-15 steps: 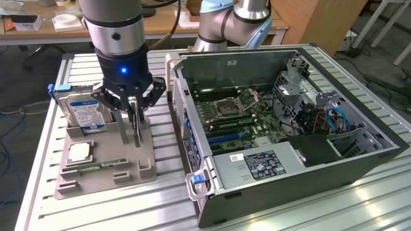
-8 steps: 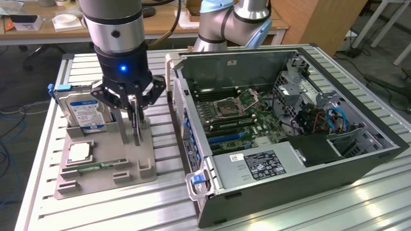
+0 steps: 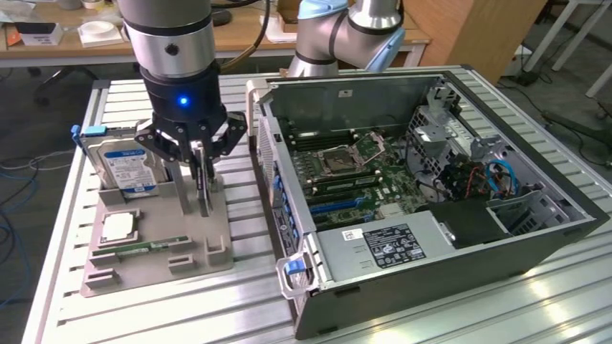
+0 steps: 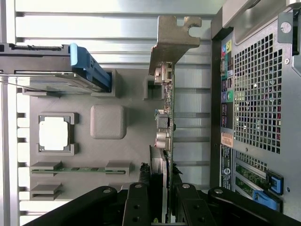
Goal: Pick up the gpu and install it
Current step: 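Pick up the gpu and move the gpu toward the slot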
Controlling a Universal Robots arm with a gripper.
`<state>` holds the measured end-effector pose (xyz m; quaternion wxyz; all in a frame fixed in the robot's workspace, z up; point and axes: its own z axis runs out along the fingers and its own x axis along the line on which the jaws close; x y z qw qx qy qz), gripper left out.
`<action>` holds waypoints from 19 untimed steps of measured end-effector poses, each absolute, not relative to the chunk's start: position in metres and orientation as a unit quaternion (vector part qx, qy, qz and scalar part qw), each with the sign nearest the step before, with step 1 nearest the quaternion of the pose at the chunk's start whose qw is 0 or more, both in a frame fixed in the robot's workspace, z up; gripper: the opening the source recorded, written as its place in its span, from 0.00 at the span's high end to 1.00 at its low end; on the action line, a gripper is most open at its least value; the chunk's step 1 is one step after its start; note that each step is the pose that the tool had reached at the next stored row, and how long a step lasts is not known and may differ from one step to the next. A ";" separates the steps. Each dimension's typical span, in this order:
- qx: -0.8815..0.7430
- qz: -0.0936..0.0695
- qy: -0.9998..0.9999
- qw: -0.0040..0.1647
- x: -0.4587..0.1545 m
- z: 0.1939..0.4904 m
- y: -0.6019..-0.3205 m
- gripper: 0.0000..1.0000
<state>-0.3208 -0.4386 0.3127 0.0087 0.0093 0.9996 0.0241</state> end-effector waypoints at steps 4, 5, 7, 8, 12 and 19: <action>0.009 0.024 1.000 0.009 -0.321 0.313 -0.439 0.73; 0.009 0.024 1.000 0.009 -0.321 0.313 -0.439 0.73; 0.009 0.024 1.000 0.009 -0.321 0.314 -0.439 0.73; 0.009 0.024 1.000 0.009 -0.321 0.314 -0.439 0.73; 0.009 0.024 1.000 0.009 -0.321 0.315 -0.439 0.73; 0.009 0.024 1.000 0.009 -0.321 0.319 -0.439 0.73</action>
